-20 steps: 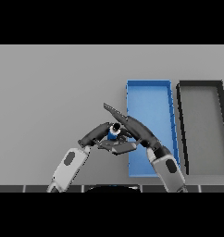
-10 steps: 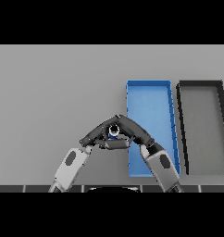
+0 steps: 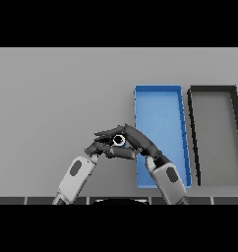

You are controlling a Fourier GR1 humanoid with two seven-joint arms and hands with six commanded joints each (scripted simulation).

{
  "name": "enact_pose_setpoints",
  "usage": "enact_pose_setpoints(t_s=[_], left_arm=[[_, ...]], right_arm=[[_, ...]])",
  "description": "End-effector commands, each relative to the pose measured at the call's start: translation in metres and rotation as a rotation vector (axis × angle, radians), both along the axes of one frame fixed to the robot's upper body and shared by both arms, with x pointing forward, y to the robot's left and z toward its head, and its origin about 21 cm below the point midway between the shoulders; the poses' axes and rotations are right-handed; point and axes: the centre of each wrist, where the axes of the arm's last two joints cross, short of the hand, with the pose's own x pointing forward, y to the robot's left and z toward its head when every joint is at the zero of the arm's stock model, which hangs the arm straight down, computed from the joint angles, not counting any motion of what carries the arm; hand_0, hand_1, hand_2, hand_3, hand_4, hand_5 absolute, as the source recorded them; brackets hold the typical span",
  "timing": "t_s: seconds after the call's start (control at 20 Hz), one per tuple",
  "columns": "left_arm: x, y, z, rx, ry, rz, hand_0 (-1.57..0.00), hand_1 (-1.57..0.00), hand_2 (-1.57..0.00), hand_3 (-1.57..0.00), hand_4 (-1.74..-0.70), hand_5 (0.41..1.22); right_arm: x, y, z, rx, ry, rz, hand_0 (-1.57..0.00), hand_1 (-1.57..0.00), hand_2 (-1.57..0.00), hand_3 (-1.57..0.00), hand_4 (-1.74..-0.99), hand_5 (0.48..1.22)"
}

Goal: Pick up the blue pipe and place it into the blue bin.

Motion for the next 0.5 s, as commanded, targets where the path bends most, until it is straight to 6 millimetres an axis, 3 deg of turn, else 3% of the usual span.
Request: enact_pose_setpoints(t_s=[0.0,0.05,0.1,0.2,0.3,0.45], left_arm=[[-0.003,0.001,0.0,0.005,0.006,0.008,-1.57,-1.57,-1.56,-1.43,-1.73,1.221],[-0.001,0.004,-0.001,0.003,-0.002,0.012,-1.57,-1.57,-1.57,-1.26,-1.73,1.221],[-0.001,0.004,0.0,0.005,-0.022,0.014,-1.45,-1.37,-1.34,-1.05,-1.63,1.221],[0.004,0.009,0.001,0.068,-0.03,0.003,-0.94,-0.88,-0.85,-0.67,-1.41,1.221],[0.002,0.008,-0.003,0.092,-0.024,-0.039,-0.6,-0.56,-0.55,-0.43,-1.25,1.221],[0.004,0.011,0.0,0.124,-0.002,-0.04,-0.31,-0.29,-0.28,-0.22,-1.09,0.984]], right_arm=[[-0.001,0.0,0.0,0.011,0.011,-0.001,-1.54,-1.55,-1.55,-1.53,-1.494,1.183],[0.0,0.002,0.0,0.012,0.014,-0.003,-1.55,-1.55,-1.55,-1.54,-1.495,1.191],[-0.001,-0.001,0.002,0.025,-0.002,-0.016,-1.55,-1.55,-1.55,-1.55,-1.496,1.197],[0.0,0.003,0.001,0.015,-0.007,-0.024,-1.56,-1.56,-1.56,-1.56,-1.497,1.206],[0.0,0.003,0.001,-0.003,0.007,-0.029,-1.56,-1.56,-1.56,-1.56,-1.498,1.211],[-0.002,0.001,0.004,0.008,-0.008,-0.037,-1.57,-1.57,-1.57,-1.57,-1.498,1.216]])
